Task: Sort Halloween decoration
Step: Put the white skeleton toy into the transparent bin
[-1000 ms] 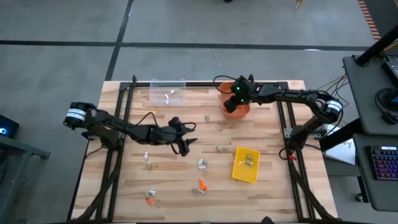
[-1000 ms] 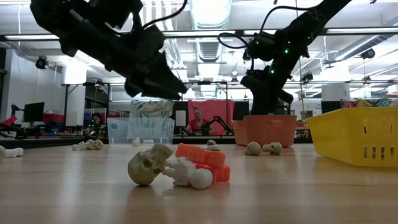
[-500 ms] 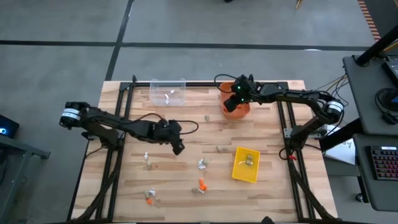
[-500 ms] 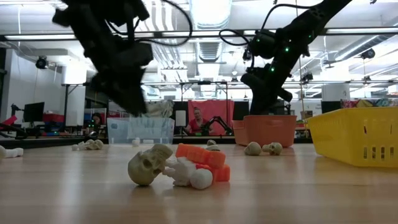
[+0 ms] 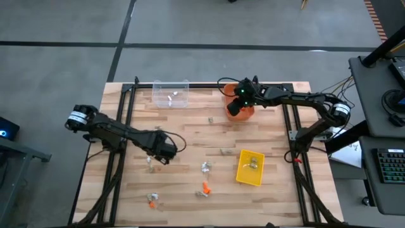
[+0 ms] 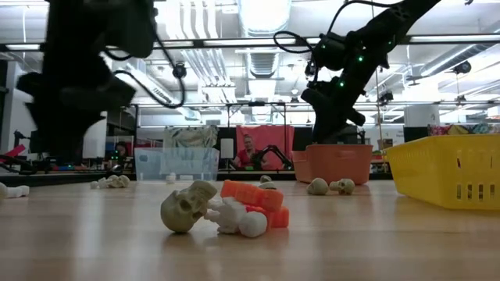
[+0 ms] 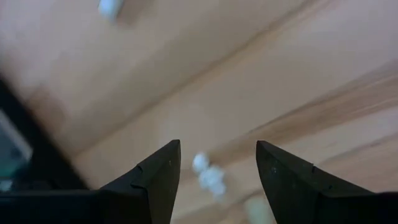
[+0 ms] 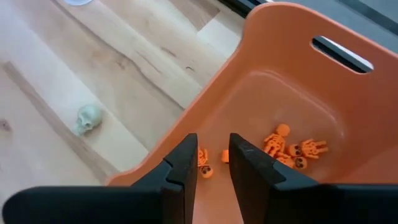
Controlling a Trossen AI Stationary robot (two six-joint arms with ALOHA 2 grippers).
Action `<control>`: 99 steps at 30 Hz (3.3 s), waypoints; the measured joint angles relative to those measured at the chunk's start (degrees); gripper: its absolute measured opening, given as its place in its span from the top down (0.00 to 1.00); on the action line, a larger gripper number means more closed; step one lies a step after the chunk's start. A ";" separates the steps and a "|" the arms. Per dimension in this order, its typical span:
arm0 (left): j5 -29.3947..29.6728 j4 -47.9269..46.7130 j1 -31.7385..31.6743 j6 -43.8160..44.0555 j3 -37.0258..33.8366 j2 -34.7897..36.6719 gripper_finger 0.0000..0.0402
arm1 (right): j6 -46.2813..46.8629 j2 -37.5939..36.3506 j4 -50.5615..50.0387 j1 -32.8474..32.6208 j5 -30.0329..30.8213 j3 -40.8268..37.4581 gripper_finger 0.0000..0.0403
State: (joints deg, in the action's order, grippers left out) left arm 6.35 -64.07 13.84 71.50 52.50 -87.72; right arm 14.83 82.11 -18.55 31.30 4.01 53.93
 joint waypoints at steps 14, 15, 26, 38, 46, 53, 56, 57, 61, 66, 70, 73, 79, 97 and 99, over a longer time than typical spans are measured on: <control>-3.42 4.12 7.16 13.12 -7.28 -0.15 0.52 | -0.44 0.00 0.02 -1.62 0.00 0.00 0.80; -3.45 5.42 7.40 13.46 -8.06 -0.16 0.52 | -0.44 0.00 0.02 -1.70 0.00 0.00 0.80; -3.34 10.57 7.75 13.89 -10.85 -0.02 0.54 | -0.34 0.00 0.46 -1.81 0.00 0.00 0.78; -1.51 10.65 7.73 13.10 -10.26 -0.26 0.89 | -1.29 0.00 0.44 -2.52 0.00 1.65 0.80; 0.25 10.82 7.73 10.52 -9.19 -0.07 0.99 | -1.98 -0.13 0.33 -2.57 0.02 1.90 0.79; 7.14 11.07 7.64 2.61 -3.73 0.43 1.00 | -1.99 -2.93 -0.02 -2.65 0.02 1.90 0.82; 11.35 11.27 7.63 -2.57 -0.80 0.44 1.00 | -1.99 -5.11 -0.73 -3.40 0.03 1.90 0.82; 12.86 11.61 7.57 -4.59 0.21 0.46 1.00 | -1.99 -5.96 -0.91 -3.85 0.02 1.87 0.82; 18.54 14.37 7.17 -13.85 3.67 0.89 1.00 | -2.14 -9.67 -0.89 -6.52 0.04 1.15 0.80; 23.19 23.45 6.46 -27.45 4.80 2.53 1.00 | -2.71 -13.48 0.45 -10.98 0.04 -0.36 0.79; 23.28 30.63 5.44 -37.23 4.65 4.00 1.00 | -2.87 -14.87 0.91 -14.65 0.06 -0.68 0.80; 23.25 36.20 5.00 -45.12 4.50 4.86 1.00 | -3.53 -15.15 1.22 -17.50 0.08 -0.68 0.81; 20.44 45.78 4.63 -58.47 4.40 6.01 1.00 | -5.87 -15.15 4.19 -23.74 0.07 -1.13 0.82; 10.43 19.57 1.30 -55.91 4.36 6.42 1.00 | -4.18 -14.01 9.89 -31.80 0.63 -5.68 0.82; 10.20 16.36 -0.41 -51.49 4.22 5.88 1.00 | -3.82 -14.01 10.34 -31.81 0.61 -5.70 0.82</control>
State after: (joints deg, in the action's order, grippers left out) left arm 16.55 -47.71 13.42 20.01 56.72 -81.84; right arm 11.01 68.10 -8.21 -0.51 4.62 48.24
